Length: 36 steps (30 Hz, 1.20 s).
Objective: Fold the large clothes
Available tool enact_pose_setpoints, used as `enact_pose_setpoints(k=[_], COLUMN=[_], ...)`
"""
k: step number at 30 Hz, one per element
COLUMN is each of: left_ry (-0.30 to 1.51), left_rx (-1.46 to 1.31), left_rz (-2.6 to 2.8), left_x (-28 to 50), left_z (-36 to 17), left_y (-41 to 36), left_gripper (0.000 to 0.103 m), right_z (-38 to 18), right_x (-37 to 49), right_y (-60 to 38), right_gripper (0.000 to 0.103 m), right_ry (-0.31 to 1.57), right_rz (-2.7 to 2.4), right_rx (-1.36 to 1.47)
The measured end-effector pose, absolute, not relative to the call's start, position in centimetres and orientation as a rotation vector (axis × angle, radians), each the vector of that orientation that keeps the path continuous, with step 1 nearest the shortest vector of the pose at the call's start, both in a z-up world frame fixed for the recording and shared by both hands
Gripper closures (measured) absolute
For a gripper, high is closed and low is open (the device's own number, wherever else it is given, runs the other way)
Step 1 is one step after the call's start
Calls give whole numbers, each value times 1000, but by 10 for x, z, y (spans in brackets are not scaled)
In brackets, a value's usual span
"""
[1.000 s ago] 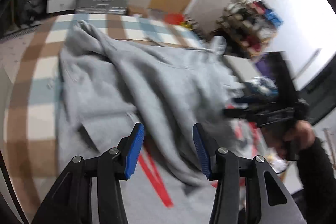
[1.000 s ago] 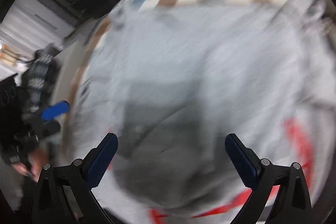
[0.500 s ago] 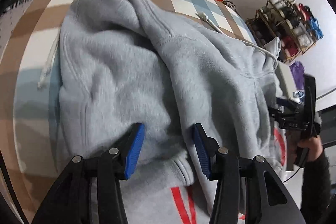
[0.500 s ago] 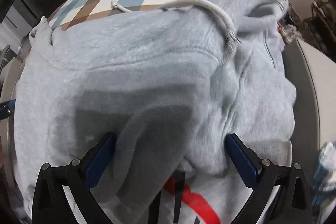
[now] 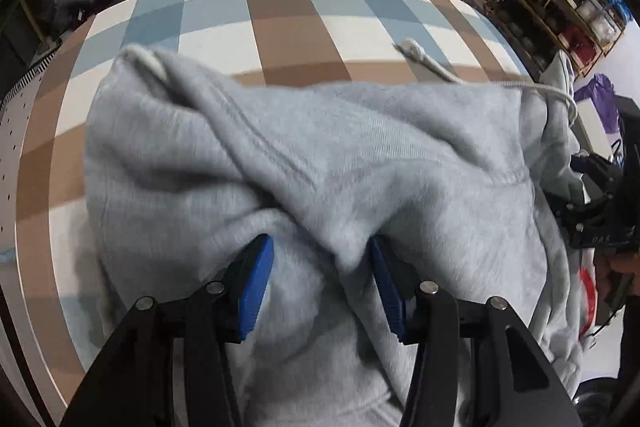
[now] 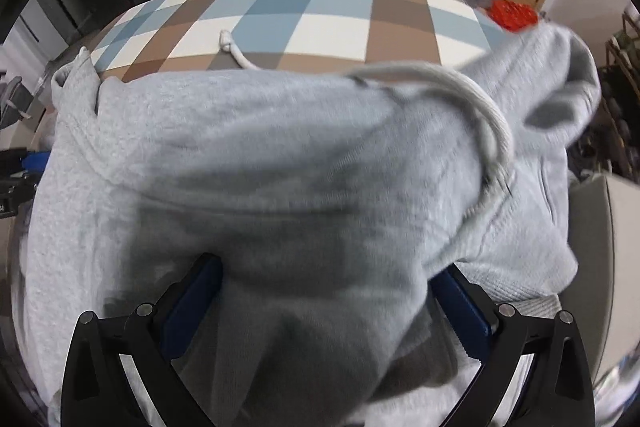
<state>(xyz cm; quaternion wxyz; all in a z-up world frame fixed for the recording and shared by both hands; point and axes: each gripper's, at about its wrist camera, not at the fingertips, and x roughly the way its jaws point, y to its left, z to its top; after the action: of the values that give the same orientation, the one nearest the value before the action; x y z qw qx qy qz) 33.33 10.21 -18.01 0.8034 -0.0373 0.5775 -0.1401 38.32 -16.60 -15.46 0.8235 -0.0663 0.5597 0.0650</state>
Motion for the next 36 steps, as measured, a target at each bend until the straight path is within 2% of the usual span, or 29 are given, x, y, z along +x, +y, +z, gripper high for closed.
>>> enact_pose_setpoints(k=[15,21,27,29,31,36], left_ry=[1253,1221,1095,1071,1082,1118], left_rx=[-68,15,101,64,-38,-347], left_rz=[-291,-288,-293,-266,-201,-208], left_x=[382,359,316,311,321,364], left_z=[-173,-166,-128,-121,-124,-154], left_y=[105,111,135,156,184,218], left_gripper=[57,57,56,52,28,27], right_z=[-152,-139,-100,-96,-96,-99], right_x=[449,426,382,374,370,362], right_y=[-144,-170,-218,-236,-251,-259], right_gripper=[0,0,0,0,0,0], right_ry=[1165,1170,1085,1086,1085,1064], right_rz=[159,211,176,143,113,140], right_rx=[-146,-114,-60,-26,34,137])
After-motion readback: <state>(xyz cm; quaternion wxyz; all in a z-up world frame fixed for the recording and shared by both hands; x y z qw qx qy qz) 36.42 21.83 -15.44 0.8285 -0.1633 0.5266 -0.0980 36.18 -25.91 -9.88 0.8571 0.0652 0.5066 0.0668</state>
